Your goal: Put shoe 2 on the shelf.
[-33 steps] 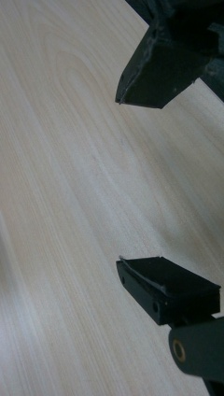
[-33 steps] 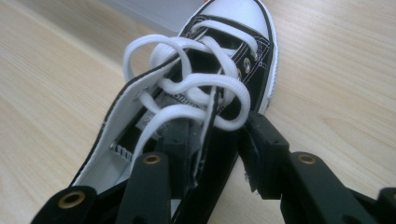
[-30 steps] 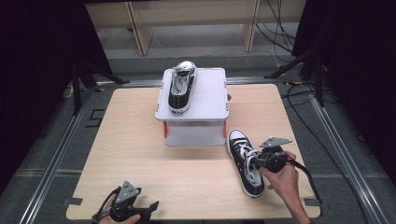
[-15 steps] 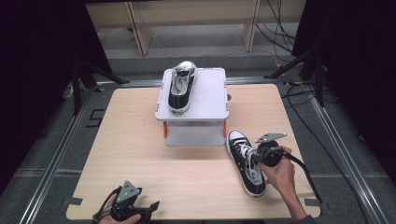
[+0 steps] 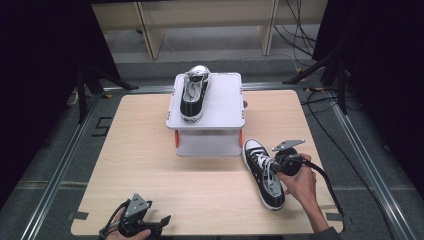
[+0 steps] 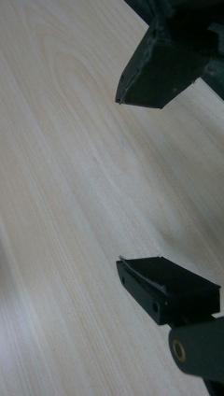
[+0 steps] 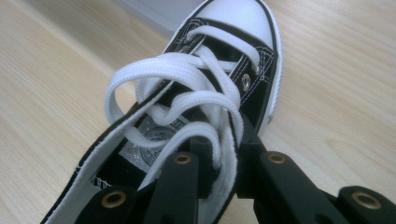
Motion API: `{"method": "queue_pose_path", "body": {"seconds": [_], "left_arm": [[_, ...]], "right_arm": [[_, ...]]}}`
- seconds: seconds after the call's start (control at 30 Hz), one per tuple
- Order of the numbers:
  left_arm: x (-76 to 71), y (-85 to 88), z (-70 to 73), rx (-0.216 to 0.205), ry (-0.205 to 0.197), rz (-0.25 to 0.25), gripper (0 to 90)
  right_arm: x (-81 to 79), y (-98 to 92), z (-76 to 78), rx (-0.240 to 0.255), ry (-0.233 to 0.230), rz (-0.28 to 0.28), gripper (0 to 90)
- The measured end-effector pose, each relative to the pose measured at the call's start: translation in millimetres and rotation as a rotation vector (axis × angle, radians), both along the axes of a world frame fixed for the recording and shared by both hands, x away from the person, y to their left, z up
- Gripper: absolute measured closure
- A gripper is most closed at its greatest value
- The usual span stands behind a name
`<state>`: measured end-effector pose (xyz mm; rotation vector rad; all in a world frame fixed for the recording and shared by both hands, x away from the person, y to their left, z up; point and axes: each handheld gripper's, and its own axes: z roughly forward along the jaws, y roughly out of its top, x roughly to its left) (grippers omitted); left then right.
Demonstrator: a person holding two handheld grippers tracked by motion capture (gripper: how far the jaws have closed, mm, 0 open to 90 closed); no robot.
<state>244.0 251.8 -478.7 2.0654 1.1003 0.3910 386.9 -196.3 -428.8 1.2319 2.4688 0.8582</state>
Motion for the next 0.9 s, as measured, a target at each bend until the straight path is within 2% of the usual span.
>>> {"method": "queue_pose_path", "body": {"seconds": [0.1, 0.13, 0.17, 0.2, 0.27, 0.33, 0.37, 0.4, 0.43, 0.53, 0.6, 0.63, 0.7, 0.73, 0.83, 0.87, 0.9], "left_arm": [[0.1, 0.0, 0.2, -0.004, -0.002, 0.003, 15.9], [0.4, 0.4, 0.7, -0.003, 0.001, 0.000, 15.9], [0.4, -0.4, 0.5, -0.013, 0.002, 0.009, 15.9], [1.8, 0.8, 0.5, 0.001, -0.005, -0.004, 15.9], [2.4, 1.0, 0.5, 0.004, -0.010, -0.012, 15.9], [1.2, 0.1, 0.4, -0.005, -0.002, -0.005, 15.9], [1.0, 0.0, 0.4, -0.001, 0.002, -0.006, 15.9], [1.0, 0.1, 1.2, 0.007, 0.004, -0.009, 15.9], [1.2, -1.5, 1.1, -0.006, 0.002, 0.005, 15.9], [2.3, -1.1, 1.9, 0.000, -0.006, -0.013, 15.9], [1.4, -3.0, 1.4, -0.013, -0.002, 0.001, 15.9], [1.7, -2.2, 1.5, -0.004, -0.004, -0.006, 15.9], [2.9, -2.1, 3.1, -0.001, -0.013, -0.025, 15.9], [2.9, -2.1, 3.1, -0.001, -0.013, -0.025, 15.9], [2.9, -2.9, 3.1, 0.004, -0.012, -0.029, 15.9], [2.3, -3.3, 2.9, 0.001, -0.012, -0.026, 15.9], [2.0, -3.4, 3.0, -0.001, -0.011, -0.024, 15.9]], "right_arm": [[0.9, -3.1, 1.8, 0.006, 0.005, -0.013, 83.1], [1.0, -2.3, 1.9, 0.023, 0.009, -0.035, 83.2], [1.0, -2.3, 1.9, 0.023, 0.009, -0.035, 83.2], [6.1, -7.3, 3.5, 0.018, 0.014, -0.014, 83.4], [9.4, -10.0, 3.2, 0.021, 0.005, 0.006, 83.5], [13.0, -15.7, 5.4, 0.057, -0.007, -0.004, 83.6], [13.0, -15.7, 5.4, 0.057, -0.007, -0.004, 83.6], [11.7, -15.1, 7.7, 0.089, 0.031, -0.021, 83.6], [13.0, -16.4, 12.9, 0.077, 0.052, -0.004, 83.7], [16.1, -19.2, 17.7, 0.093, 0.053, 0.011, 83.8], [18.5, -22.6, 22.6, 0.121, 0.097, 0.010, 83.9], [19.2, -23.9, 23.8, 0.130, 0.089, 0.000, 83.9], [20.2, -30.6, 30.0, 0.162, 0.112, -0.002, 84.0], [20.1, -34.1, 34.1, 0.168, 0.135, -0.002, 84.1], [20.4, -39.4, 40.3, 0.165, 0.146, 0.002, 84.0], [20.2, -40.7, 42.1, 0.183, 0.132, -0.009, 84.0], [21.1, -45.2, 49.8, 0.181, 0.147, -0.004, 84.1]]}}
